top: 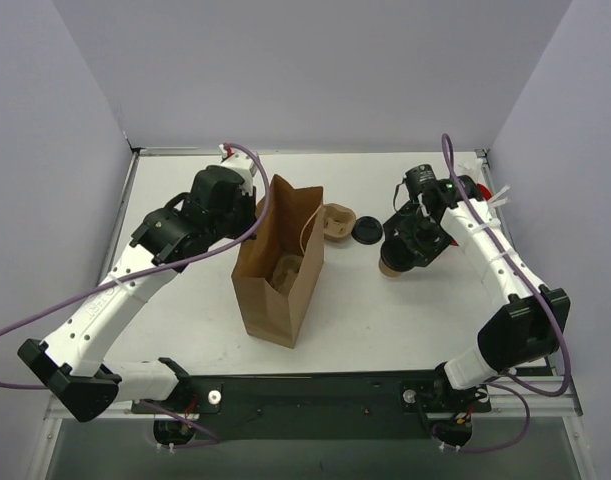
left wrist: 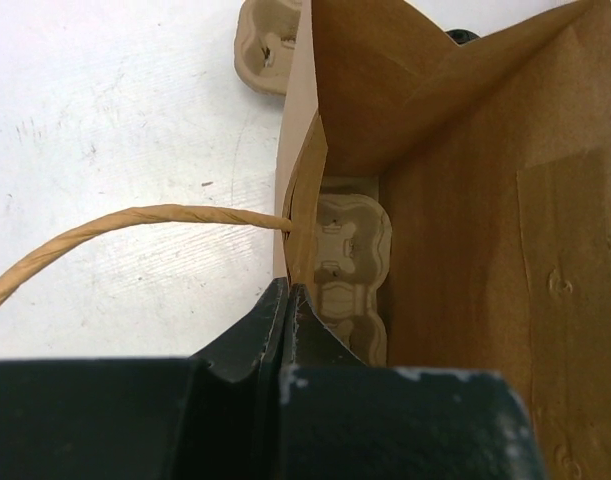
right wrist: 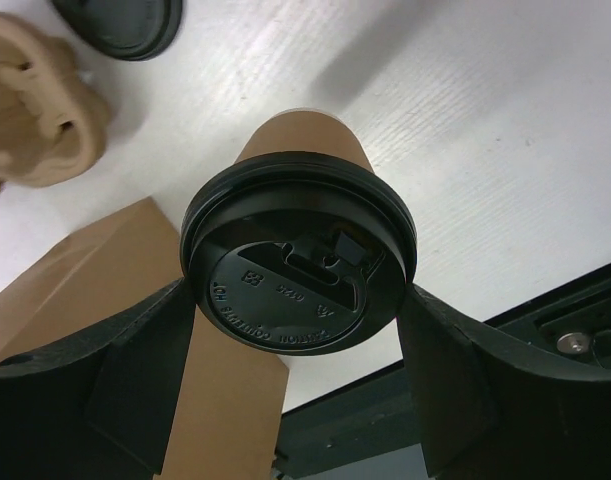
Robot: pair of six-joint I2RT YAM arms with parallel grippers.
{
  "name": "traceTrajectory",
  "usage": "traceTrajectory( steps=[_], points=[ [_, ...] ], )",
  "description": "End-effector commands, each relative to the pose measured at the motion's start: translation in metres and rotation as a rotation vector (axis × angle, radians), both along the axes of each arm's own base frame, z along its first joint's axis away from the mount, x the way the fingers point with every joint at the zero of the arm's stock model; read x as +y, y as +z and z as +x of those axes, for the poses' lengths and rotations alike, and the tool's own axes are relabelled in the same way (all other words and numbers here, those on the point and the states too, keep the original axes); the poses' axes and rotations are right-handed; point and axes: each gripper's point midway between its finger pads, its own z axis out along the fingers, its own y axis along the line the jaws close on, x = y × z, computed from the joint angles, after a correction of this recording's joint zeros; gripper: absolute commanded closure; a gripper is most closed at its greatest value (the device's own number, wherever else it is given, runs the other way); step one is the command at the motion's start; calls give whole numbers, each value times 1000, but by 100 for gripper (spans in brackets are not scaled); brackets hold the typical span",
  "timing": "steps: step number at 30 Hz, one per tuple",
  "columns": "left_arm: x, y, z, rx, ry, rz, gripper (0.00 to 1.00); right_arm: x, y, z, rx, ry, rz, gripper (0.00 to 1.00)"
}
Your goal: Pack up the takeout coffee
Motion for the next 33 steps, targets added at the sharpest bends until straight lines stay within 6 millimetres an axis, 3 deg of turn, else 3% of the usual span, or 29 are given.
traceTrajectory(
  steps=[1,5,6,10,13,21,33],
  points=[
    [-4,30,8,-71,-39,-8,100,4,59,-2,-116,83,32,43],
    [-7,46,11,-101,-65,-4,100,14,107,9,-252,146,93,44],
    [-10,46,12,-96,-76,1,100,16,126,12,-305,160,109,44],
    [-22,49,12,-95,-143,17,100,21,171,18,-438,207,134,44],
    [-33,48,8,-85,-198,29,100,22,196,18,-514,222,152,44],
    [-61,32,-2,-54,-254,60,100,27,251,16,-705,268,199,45],
    [-79,43,-7,-58,-175,11,100,52,305,11,-882,349,342,45]
  ],
)
